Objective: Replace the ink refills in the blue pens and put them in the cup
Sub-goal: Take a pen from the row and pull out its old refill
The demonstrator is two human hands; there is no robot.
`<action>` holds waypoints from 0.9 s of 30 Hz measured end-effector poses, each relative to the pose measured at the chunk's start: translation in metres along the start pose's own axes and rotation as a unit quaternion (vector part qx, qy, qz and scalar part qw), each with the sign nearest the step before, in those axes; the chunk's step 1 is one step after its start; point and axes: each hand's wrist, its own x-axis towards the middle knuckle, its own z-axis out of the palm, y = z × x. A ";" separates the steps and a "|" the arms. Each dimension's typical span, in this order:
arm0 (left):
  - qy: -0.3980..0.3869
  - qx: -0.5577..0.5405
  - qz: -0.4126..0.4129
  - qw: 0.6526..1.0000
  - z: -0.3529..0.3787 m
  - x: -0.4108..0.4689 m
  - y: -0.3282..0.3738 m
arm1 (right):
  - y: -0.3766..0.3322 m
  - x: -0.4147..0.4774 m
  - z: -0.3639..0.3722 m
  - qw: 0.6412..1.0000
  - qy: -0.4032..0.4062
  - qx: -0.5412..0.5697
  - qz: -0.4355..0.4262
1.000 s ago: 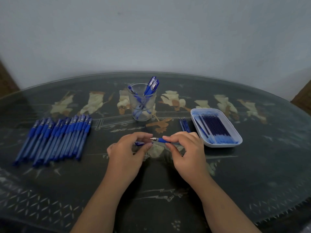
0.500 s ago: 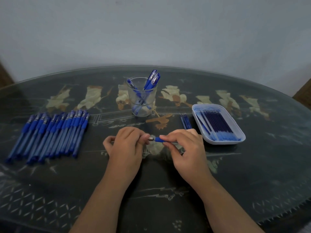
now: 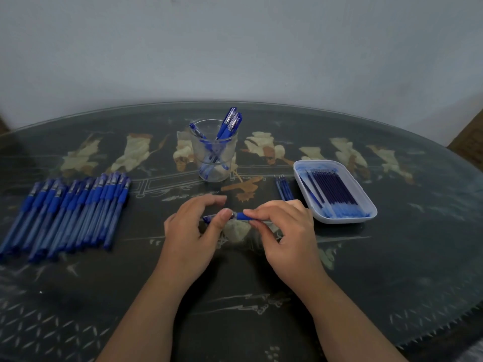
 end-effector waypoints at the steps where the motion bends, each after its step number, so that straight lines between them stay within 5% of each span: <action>1: 0.003 -0.007 0.010 1.000 0.000 0.000 0.001 | 0.000 0.000 0.000 1.000 0.002 0.000 0.000; 27: -0.015 -0.077 -0.077 0.994 -0.005 -0.001 0.008 | 0.001 -0.001 0.000 1.000 -0.003 -0.010 -0.001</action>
